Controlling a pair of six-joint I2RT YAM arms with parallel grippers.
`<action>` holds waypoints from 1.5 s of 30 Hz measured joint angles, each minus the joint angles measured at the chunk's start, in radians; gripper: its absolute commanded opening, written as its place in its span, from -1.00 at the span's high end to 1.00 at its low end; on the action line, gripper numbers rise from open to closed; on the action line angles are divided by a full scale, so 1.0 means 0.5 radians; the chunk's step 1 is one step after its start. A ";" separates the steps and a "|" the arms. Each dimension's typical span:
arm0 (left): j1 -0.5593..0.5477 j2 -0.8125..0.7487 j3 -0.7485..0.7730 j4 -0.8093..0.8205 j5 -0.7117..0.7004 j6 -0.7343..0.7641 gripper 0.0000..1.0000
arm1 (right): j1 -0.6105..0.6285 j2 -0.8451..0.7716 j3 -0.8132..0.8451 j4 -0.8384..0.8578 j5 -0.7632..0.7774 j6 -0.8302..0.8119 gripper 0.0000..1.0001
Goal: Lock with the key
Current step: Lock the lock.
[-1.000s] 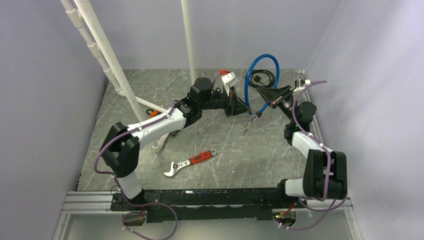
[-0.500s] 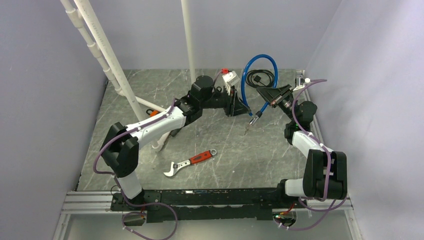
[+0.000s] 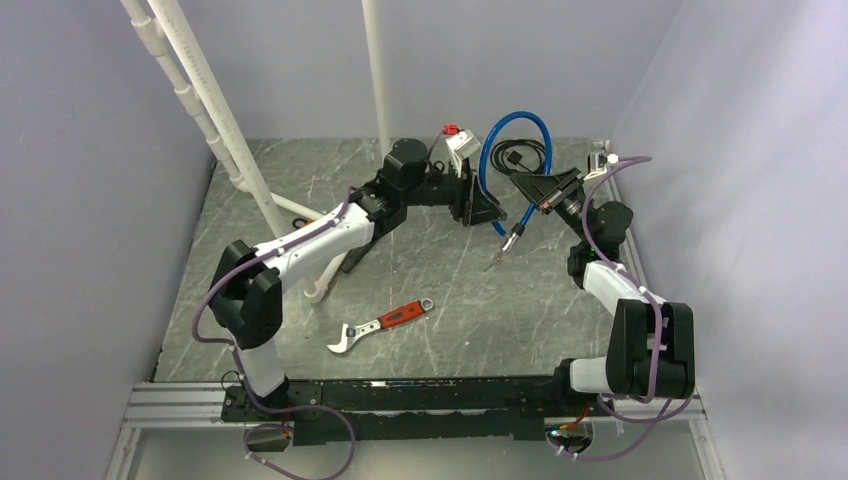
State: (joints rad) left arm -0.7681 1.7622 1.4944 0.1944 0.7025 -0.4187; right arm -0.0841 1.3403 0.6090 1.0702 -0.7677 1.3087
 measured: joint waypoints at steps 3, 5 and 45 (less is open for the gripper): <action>-0.001 0.069 0.048 -0.041 0.016 -0.067 -0.23 | 0.016 0.001 0.019 0.001 0.010 0.000 1.00; -0.001 0.118 0.065 -0.082 0.026 -0.106 -0.23 | 0.031 0.001 0.034 0.001 0.019 -0.001 1.00; 0.004 0.162 -0.003 -0.253 -0.226 0.150 -0.63 | 0.107 0.008 0.119 -0.575 0.278 -0.024 1.00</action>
State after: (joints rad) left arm -0.7662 1.8431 1.4929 0.0681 0.5896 -0.3439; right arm -0.0307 1.3445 0.6685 0.7826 -0.6285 1.2968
